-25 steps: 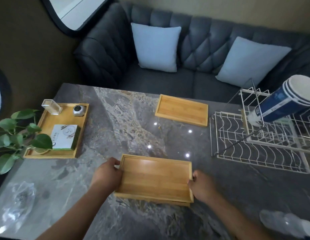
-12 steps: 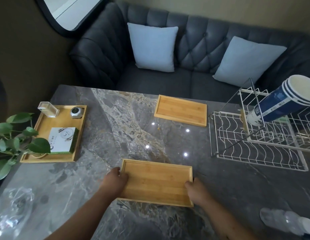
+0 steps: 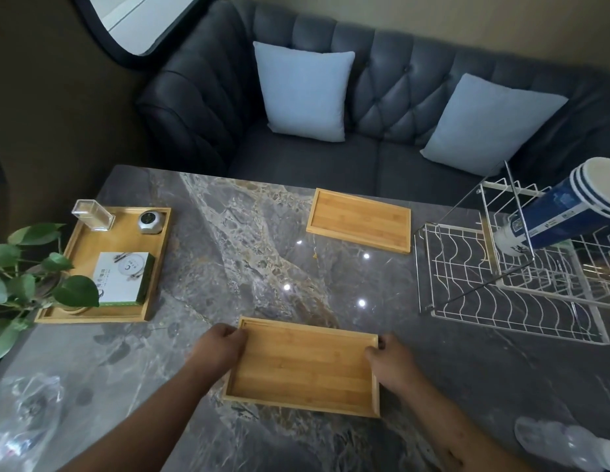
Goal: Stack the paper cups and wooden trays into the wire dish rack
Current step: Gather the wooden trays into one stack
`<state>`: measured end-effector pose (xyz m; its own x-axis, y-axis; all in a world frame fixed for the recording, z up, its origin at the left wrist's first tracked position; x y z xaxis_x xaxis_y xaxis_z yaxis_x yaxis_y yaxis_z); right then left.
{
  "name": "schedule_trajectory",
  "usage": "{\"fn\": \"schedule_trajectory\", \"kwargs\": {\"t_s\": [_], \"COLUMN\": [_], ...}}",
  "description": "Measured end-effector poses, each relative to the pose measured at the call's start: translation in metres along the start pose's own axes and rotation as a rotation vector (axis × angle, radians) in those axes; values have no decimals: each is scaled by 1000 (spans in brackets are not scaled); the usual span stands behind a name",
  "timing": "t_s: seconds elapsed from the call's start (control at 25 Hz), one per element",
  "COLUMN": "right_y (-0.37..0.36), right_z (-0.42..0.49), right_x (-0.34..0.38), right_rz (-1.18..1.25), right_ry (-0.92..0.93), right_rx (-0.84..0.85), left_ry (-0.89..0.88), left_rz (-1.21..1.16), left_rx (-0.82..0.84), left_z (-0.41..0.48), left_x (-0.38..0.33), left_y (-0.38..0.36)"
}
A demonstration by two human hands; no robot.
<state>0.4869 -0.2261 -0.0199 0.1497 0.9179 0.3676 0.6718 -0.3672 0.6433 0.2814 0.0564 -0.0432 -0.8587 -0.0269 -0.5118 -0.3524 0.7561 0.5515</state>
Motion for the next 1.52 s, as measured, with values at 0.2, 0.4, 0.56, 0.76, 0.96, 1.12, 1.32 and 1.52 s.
{"fn": "schedule_trajectory", "kwargs": {"t_s": [0.2, 0.4, 0.56, 0.76, 0.96, 1.12, 1.32, 1.52], "right_y": [31, 26, 6, -4, -19, -50, -111, -92], "right_z": [31, 58, 82, 118, 140, 108, 50, 57], "right_x": [41, 94, 147, 223, 248, 250, 258, 251], "right_rz": [-196, -469, -580, -600, -628, -627, -573, -458], "right_ry": [135, 313, 413, 509, 537, 674, 926, 951], "right_rx": [-63, 66, 140, -50, -66, -65, 193, 54], "left_ry": [-103, -162, -200, -219, -262, -326, -279, -132], "left_rz": [213, 519, 658, 702, 686, 522, 391, 274], "left_rx": [-8, -5, 52, 81, 21, -124, -110, -184], "left_z": [32, 61, 76, 93, 103, 107, 120, 131], "left_x": [-14, -21, -27, -27, -27, -32, -42, -42], "left_y": [19, 30, 30, 27, 29, 31, 26, 30]}}
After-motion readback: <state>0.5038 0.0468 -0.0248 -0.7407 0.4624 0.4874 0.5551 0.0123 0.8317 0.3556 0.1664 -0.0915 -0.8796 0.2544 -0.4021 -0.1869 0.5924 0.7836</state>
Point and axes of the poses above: each hand's wrist, its own z-axis towards the middle knuckle, its own y-axis out of the back of the hand, x = y × z, the point moved 6 cm from there along z, towards the middle knuckle, and after that the axes turned 1 degree about -x, right-handed, at the moved point
